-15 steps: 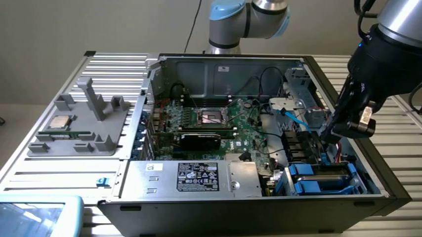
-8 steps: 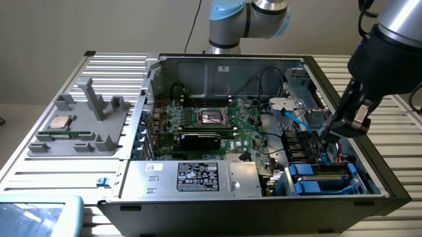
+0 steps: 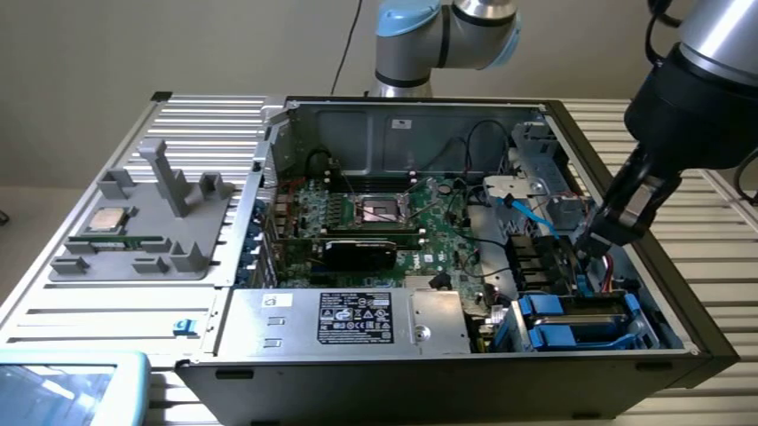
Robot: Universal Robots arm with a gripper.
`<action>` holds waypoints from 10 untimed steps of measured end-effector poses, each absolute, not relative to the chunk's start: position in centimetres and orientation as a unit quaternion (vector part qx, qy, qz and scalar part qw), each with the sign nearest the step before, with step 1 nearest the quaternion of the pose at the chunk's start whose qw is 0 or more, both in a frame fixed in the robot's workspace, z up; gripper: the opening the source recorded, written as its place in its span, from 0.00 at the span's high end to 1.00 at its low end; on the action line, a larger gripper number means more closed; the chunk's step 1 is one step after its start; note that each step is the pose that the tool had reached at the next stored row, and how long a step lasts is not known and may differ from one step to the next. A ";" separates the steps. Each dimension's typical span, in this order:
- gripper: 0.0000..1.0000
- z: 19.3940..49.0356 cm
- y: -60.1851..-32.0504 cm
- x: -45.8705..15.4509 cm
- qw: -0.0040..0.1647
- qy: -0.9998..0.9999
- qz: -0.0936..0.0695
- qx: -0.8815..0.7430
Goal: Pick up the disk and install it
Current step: 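Insert the second disk wire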
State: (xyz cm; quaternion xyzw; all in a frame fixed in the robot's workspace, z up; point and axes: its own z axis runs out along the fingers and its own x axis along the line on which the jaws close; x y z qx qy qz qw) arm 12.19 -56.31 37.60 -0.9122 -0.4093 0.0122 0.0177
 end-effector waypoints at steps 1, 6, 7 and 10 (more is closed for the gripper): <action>0.89 37.6 -56.3 12.2 0.018 -0.402 0.012 -0.915; 0.89 37.6 -56.3 12.2 0.018 -0.365 0.011 -0.931; 0.89 37.6 -56.3 12.2 0.018 -0.358 0.011 -0.933; 0.89 37.6 -56.3 12.2 0.019 -0.335 0.011 -0.942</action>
